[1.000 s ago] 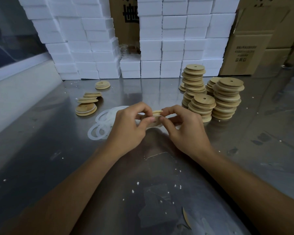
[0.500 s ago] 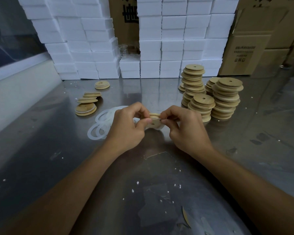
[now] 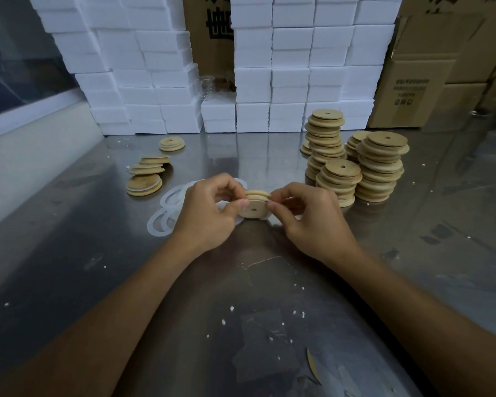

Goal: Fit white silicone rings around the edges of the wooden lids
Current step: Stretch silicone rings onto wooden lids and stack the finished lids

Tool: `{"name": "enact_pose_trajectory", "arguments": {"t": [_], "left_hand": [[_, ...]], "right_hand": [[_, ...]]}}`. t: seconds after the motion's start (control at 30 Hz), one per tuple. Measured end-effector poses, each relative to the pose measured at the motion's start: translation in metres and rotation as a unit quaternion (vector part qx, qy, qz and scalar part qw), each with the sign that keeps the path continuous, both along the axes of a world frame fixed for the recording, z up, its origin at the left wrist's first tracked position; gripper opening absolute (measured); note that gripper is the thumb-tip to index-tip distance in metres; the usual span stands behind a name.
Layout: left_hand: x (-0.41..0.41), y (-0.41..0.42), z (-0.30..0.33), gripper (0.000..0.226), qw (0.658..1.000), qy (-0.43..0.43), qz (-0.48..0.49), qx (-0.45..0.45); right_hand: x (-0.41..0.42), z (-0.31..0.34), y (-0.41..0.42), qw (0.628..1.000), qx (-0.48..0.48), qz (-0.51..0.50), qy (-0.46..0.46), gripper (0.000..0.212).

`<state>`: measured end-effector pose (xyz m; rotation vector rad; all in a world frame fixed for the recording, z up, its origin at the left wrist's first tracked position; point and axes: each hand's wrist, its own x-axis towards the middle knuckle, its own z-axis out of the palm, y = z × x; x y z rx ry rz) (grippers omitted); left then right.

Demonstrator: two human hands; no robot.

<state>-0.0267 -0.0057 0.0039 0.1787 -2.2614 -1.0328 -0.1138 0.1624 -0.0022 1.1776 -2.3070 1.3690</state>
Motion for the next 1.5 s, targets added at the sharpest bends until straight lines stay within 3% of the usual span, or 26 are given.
{"name": "enact_pose_trajectory", "arguments": {"t": [0.3,0.67,0.73,0.8,0.87,0.93,1.0,1.23,1.5], "left_hand": [[-0.002,-0.003,-0.005,0.030,0.999,0.005,-0.019,0.035],[-0.001,-0.002,-0.005,0.024,0.987,0.006,-0.031,0.156],[-0.001,0.002,-0.002,0.021,0.994,0.021,-0.015,0.110],[0.001,0.008,0.002,0.016,0.999,0.049,0.008,-0.005],[0.003,0.014,0.006,0.010,0.987,0.089,0.001,-0.134],[0.003,0.019,0.007,0.008,0.975,0.113,-0.016,-0.192],[0.003,0.022,0.007,0.007,0.973,0.121,-0.023,-0.195],[0.000,0.020,0.004,0.006,0.978,0.130,-0.031,-0.159],[0.001,0.021,0.004,0.006,0.980,0.128,-0.039,-0.150]], "right_hand": [[-0.001,0.003,0.000,0.999,0.027,-0.008,-0.026,0.010],[0.000,-0.002,0.000,0.999,-0.014,0.019,-0.035,0.009],[0.002,-0.001,0.000,1.000,-0.022,0.016,0.000,0.011],[0.003,0.000,0.001,0.999,-0.022,0.012,0.046,0.012],[0.005,0.002,0.001,0.996,-0.018,0.006,0.090,0.013],[0.006,0.002,0.000,0.990,-0.011,0.005,0.138,0.013],[0.008,0.002,-0.002,0.985,-0.001,0.002,0.173,0.013],[0.009,0.001,-0.005,0.987,-0.033,0.012,0.156,0.009],[0.006,0.002,-0.001,0.979,-0.048,0.003,0.200,0.009]]}}
